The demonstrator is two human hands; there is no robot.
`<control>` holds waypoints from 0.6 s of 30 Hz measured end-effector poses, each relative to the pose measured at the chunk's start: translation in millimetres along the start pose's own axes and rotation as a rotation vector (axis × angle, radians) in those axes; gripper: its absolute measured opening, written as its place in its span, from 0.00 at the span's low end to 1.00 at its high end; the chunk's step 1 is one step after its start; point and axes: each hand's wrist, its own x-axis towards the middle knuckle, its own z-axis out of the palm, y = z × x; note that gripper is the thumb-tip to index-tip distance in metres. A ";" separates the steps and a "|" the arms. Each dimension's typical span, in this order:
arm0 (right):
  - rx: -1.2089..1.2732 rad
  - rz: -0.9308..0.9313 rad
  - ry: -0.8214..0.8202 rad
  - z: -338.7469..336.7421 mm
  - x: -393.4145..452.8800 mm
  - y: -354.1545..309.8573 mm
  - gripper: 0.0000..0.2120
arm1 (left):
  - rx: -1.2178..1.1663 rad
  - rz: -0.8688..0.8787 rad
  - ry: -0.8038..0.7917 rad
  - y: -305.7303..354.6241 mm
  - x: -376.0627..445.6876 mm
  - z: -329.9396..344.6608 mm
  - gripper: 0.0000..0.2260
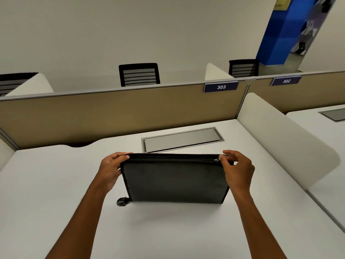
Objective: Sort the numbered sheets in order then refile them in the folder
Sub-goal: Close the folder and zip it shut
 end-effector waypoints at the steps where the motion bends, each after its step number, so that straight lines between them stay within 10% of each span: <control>1: 0.007 0.031 0.019 -8.5 4.0 3.6 0.09 | -0.005 -0.001 -0.006 1.0 -0.4 0.4 0.08; 8: 0.208 0.327 0.049 -33.8 13.7 35.2 0.10 | 0.156 -0.023 -0.075 14.6 2.3 4.0 0.08; 18: 0.869 0.738 -0.097 -33.8 3.1 55.3 0.10 | 1.106 0.367 -0.271 36.8 -1.6 106.8 0.05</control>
